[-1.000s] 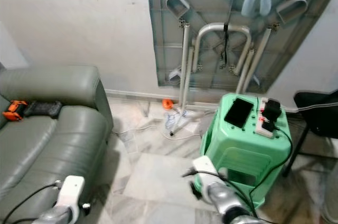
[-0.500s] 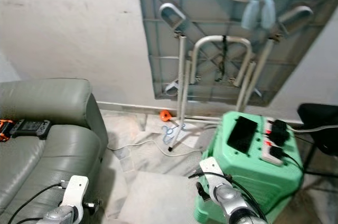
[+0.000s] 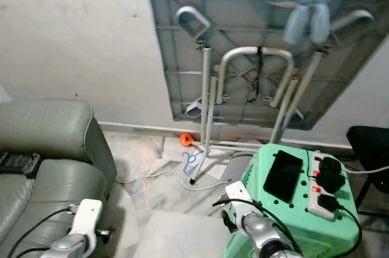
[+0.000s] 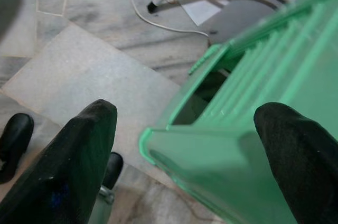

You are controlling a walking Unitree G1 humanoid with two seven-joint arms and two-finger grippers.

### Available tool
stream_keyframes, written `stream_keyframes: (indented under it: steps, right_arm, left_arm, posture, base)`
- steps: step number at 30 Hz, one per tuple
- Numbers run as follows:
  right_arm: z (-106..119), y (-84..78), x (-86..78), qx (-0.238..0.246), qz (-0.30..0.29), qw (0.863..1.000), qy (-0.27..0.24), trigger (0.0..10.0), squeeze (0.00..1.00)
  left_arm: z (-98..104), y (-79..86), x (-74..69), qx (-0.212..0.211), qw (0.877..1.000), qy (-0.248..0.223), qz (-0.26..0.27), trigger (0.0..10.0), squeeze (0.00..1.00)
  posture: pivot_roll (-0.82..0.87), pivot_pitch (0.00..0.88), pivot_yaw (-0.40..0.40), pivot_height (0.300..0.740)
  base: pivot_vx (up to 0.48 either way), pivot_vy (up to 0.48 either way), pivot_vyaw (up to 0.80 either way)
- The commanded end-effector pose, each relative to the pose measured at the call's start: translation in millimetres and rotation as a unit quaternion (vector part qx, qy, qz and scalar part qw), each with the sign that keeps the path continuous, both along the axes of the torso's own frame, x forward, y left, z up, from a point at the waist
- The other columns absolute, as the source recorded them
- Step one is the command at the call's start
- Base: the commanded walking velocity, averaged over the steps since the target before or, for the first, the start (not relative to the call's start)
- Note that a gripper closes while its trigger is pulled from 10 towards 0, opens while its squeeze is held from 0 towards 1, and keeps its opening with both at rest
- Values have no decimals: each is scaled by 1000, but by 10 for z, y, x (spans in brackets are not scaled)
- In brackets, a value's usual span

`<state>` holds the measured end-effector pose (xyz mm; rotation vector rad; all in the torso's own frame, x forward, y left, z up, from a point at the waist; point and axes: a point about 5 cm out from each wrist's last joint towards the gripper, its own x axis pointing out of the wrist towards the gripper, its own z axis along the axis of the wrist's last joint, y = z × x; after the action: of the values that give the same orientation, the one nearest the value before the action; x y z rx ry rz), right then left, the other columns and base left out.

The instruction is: Move the pillow to the sofa

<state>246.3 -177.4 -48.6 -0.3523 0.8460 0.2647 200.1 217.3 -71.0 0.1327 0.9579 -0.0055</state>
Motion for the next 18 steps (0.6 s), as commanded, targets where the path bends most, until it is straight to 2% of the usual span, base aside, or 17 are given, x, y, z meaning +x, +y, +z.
stream_keyframes:
  steps: [1, 18]
  right_arm:
    - [-5, 9, -6, 1, -3, 1000, 0, 10000, 0]
    - [-18, -14, -26, -6, -4, 1000, 2, 10000, 0]
  left_arm:
    - [-19, 28, -43, 7, 1000, 9, 5, 10000, 0]
    - [-30, 72, -76, 21, 999, 14, 25, 10000, 0]
  posture:
    - [-59, 0, 40, 740]
    - [-53, 0, 33, 740]
  base:
    - [0, 0, 0]
    - [0, 0, 0]
